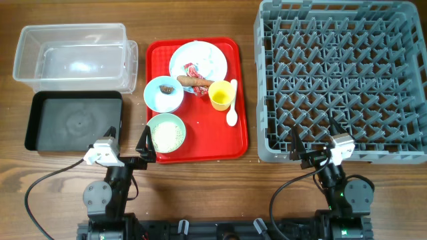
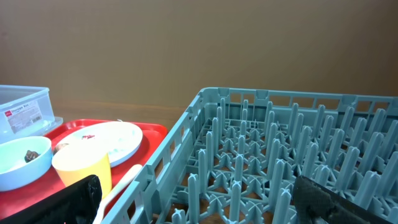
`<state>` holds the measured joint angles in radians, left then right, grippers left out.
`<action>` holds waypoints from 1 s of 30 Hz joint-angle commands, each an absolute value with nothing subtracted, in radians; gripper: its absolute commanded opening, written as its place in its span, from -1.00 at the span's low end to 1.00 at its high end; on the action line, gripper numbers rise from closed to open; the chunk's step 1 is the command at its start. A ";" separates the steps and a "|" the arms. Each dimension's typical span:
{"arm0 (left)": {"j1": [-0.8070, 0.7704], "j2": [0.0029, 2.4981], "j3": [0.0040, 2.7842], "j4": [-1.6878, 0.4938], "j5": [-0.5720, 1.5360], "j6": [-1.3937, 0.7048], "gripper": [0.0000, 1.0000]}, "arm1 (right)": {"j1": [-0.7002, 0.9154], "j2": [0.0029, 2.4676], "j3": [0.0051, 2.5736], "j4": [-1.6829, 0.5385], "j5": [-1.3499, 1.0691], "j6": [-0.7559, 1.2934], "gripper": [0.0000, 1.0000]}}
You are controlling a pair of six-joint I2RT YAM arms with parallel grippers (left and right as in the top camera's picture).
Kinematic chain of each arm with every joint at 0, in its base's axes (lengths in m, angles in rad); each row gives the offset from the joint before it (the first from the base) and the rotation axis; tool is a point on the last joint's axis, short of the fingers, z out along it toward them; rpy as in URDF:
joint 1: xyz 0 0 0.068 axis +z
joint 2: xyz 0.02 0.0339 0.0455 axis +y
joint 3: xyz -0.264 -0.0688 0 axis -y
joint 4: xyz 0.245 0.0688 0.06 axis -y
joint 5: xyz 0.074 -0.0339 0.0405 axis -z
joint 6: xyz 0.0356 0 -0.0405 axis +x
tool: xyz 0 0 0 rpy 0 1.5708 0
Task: Sort waste into correct bins and load items into the dishwasher rack
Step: 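Move the left gripper toward the light blue bowl on the red tray, then grasp the rim of the light blue bowl with the left gripper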
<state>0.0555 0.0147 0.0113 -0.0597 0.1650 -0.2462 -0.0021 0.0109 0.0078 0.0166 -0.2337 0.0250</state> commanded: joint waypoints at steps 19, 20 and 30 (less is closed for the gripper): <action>0.063 0.270 0.242 -0.043 0.283 -0.239 1.00 | 0.006 0.351 0.198 0.219 -0.260 0.235 0.99; 0.063 0.343 0.297 -0.042 0.285 -0.239 1.00 | 0.006 0.385 0.244 0.205 -0.270 0.236 0.99; -0.067 1.196 1.053 -0.371 0.346 -0.107 0.99 | 0.006 0.669 0.810 -0.522 -0.293 0.211 0.99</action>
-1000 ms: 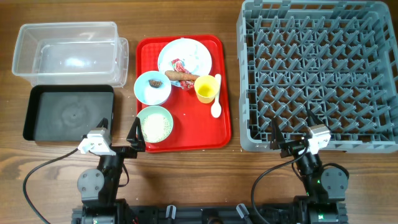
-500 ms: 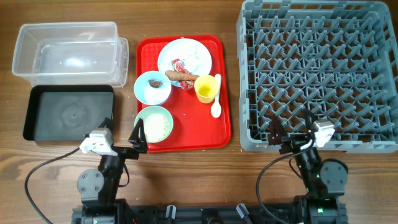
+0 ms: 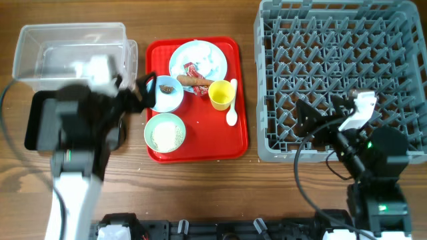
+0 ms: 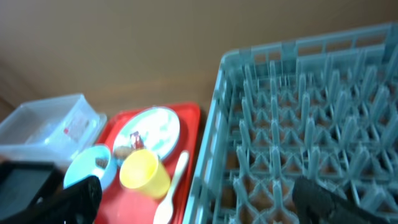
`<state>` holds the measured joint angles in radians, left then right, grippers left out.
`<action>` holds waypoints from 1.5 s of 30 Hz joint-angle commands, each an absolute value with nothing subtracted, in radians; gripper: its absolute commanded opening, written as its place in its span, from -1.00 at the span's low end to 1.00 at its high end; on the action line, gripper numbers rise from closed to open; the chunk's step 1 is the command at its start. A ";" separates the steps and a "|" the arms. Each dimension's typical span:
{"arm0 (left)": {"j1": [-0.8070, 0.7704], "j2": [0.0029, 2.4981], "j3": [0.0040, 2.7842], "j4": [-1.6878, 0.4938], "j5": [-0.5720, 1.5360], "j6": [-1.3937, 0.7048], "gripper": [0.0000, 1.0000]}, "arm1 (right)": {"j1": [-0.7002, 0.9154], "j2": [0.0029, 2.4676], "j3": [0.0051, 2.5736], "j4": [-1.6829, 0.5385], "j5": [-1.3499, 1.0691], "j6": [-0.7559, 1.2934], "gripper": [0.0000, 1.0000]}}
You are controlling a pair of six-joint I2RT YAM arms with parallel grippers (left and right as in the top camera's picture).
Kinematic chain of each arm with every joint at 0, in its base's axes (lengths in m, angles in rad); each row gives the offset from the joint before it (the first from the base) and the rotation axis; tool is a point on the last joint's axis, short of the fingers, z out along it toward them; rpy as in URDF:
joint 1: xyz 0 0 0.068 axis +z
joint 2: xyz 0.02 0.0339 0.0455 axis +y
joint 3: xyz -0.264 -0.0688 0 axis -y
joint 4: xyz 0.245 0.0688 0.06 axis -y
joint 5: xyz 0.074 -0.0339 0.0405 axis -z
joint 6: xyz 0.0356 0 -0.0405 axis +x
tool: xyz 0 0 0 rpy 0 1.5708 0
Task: Sort waste into correct bins and load items into the dishwasher rack
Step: 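Grasp the rim of the light blue bowl with the left gripper, then carry the blue bowl left and tip the scrap onto the black tray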
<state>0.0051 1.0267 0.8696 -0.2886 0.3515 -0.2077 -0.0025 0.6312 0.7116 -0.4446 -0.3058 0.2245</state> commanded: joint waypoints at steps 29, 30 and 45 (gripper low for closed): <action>-0.326 1.966 1.341 -0.773 0.039 -0.191 0.16 | 0.006 1.203 0.916 -0.645 -0.277 0.366 0.99; -0.325 1.978 1.341 -0.772 0.039 -0.191 0.02 | 0.006 1.203 0.916 -0.645 -0.277 0.367 1.00; -0.323 1.860 1.427 -0.791 0.039 -0.197 -0.92 | 0.006 1.203 0.916 -0.651 -0.277 0.367 0.99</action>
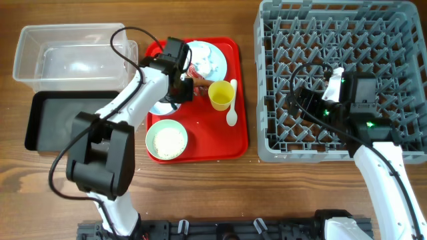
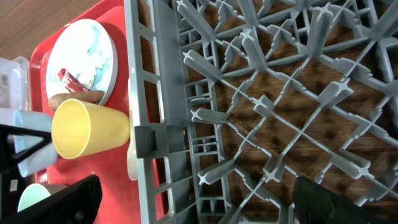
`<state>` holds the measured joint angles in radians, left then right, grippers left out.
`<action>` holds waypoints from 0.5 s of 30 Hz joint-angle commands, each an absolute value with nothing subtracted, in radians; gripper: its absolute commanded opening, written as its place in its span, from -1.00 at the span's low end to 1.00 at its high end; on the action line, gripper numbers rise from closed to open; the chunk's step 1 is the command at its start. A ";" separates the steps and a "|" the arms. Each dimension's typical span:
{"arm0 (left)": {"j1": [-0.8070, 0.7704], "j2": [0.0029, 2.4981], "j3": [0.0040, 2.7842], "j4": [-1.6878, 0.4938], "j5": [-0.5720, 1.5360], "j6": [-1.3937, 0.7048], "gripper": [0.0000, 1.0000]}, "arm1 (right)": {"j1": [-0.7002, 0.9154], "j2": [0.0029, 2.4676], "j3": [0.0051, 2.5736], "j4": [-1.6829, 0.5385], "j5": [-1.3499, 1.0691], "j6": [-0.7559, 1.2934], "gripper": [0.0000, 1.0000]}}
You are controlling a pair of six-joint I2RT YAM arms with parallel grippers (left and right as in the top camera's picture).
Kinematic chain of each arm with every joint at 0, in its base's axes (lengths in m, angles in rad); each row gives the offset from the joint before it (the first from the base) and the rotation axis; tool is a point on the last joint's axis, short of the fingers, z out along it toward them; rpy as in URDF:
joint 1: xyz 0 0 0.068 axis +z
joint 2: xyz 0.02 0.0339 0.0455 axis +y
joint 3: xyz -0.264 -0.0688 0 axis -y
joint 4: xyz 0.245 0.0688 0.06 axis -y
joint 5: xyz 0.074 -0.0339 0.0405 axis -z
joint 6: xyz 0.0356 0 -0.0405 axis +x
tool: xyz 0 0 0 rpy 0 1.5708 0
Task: Sort waste into correct bins and load items into the dishwasher rack
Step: 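Carry the blue bowl left and tip the scrap onto the black tray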
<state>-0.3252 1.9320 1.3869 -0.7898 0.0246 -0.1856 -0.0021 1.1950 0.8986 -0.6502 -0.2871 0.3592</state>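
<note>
On the red tray (image 1: 200, 148) stand a white plate (image 1: 208, 57) with a red wrapper (image 1: 195, 69), a brown sausage (image 1: 201, 83), a yellow cup (image 1: 220, 95), a white spoon (image 1: 232, 115), a green bowl of rice (image 1: 167, 140) and a blue bowl (image 1: 159, 107), mostly covered by my left arm. My left gripper (image 1: 181, 87) hangs over the blue bowl at the sausage's left end; its jaws are unclear. My right gripper (image 2: 196, 200) is open above the left edge of the grey rack (image 1: 347, 73), holding nothing. The right wrist view shows the cup (image 2: 90, 129) and plate (image 2: 84, 56).
A clear plastic bin (image 1: 70, 57) sits at the back left, with a black bin (image 1: 60, 123) in front of it. The rack (image 2: 261, 93) has upright pegs throughout and nothing in it. Bare wooden table lies in front of tray and rack.
My left gripper has gone from beside the blue bowl's left rim to over the bowl next to the sausage. My right gripper has moved further over the rack and now points downward.
Both arms first rested folded at the table's front edge, grippers open. Then both were raised, the left over the black bin near the tray, the right at the rack's front. Now the left reaches onto the tray and the right hovers over the rack's left edge.
</note>
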 commanded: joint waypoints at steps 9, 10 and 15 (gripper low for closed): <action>-0.005 1.541 1.436 -0.920 0.317 -0.366 -0.92 | 0.006 1.203 0.916 -0.651 -0.277 0.367 0.99; 0.062 1.531 1.436 -0.952 0.370 -0.331 -0.92 | 0.006 1.203 0.916 -0.651 -0.277 0.367 0.99; 0.411 1.595 1.423 -1.015 0.593 -0.159 -0.92 | 0.006 1.203 0.916 -0.663 -0.277 0.366 0.99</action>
<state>0.2600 1.5455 1.4288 -1.0080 0.3958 -0.2844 -0.0021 1.1954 0.8986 -0.6514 -0.2871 0.3592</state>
